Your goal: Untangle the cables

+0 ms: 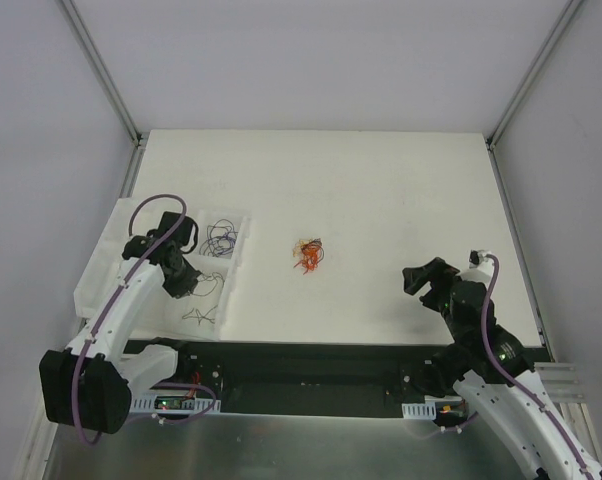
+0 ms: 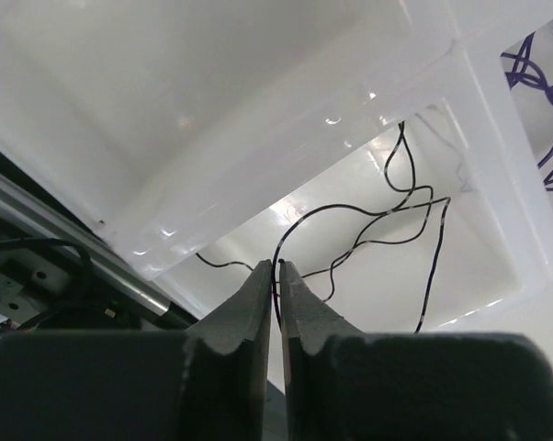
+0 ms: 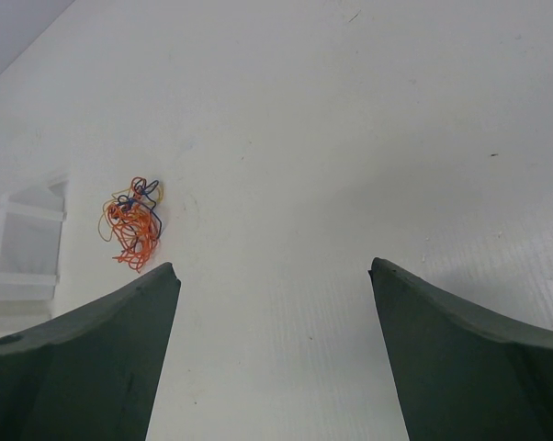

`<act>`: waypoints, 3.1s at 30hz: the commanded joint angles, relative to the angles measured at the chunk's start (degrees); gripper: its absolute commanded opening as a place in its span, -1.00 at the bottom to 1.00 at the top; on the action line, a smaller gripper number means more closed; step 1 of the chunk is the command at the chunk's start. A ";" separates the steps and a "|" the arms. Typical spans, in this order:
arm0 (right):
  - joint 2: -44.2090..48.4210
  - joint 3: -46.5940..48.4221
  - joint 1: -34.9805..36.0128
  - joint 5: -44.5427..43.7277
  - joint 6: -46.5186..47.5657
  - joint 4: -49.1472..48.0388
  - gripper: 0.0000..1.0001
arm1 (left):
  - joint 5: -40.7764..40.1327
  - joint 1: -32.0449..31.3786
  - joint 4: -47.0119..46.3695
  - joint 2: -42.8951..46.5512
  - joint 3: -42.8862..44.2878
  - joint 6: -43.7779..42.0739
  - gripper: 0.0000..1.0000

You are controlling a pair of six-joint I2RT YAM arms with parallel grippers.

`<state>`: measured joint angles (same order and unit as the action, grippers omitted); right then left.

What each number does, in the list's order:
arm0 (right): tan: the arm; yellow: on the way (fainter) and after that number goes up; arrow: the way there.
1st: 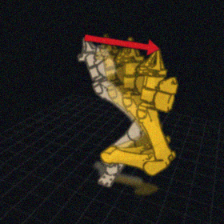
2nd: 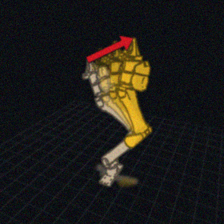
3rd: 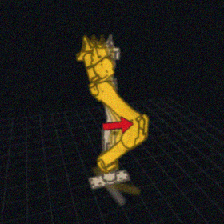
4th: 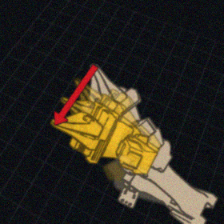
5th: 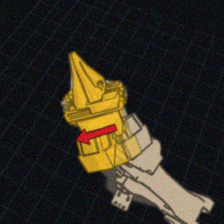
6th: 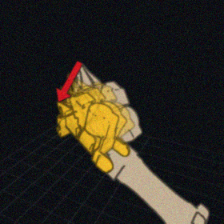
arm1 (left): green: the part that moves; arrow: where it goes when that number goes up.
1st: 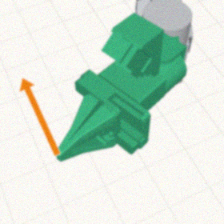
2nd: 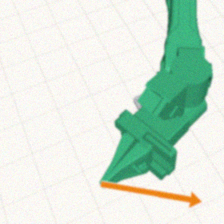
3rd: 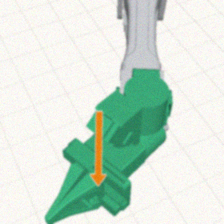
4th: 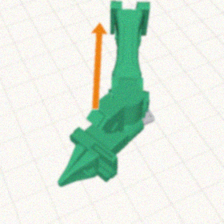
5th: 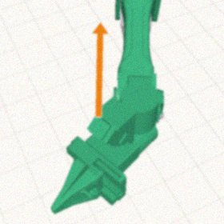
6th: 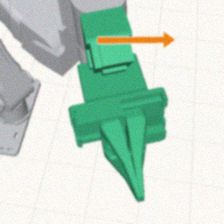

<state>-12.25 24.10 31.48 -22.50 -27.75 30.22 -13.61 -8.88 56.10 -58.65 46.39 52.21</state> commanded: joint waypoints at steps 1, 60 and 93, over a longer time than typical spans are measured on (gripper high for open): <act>-0.05 0.16 -0.11 0.18 -0.47 -2.18 0.77 | -1.16 0.80 -2.66 -2.43 1.86 -3.34 -0.66; -68.62 7.64 5.69 53.26 1.82 -54.30 -0.99 | 61.08 -22.92 -32.47 -45.67 22.95 -29.95 0.03; -59.74 0.87 4.20 54.32 0.06 -57.11 -0.99 | 45.61 -30.49 -26.92 -48.14 26.38 -34.36 -0.88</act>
<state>-75.00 25.76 35.86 30.94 -26.74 -22.96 36.69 -39.38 28.36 -109.38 71.11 18.87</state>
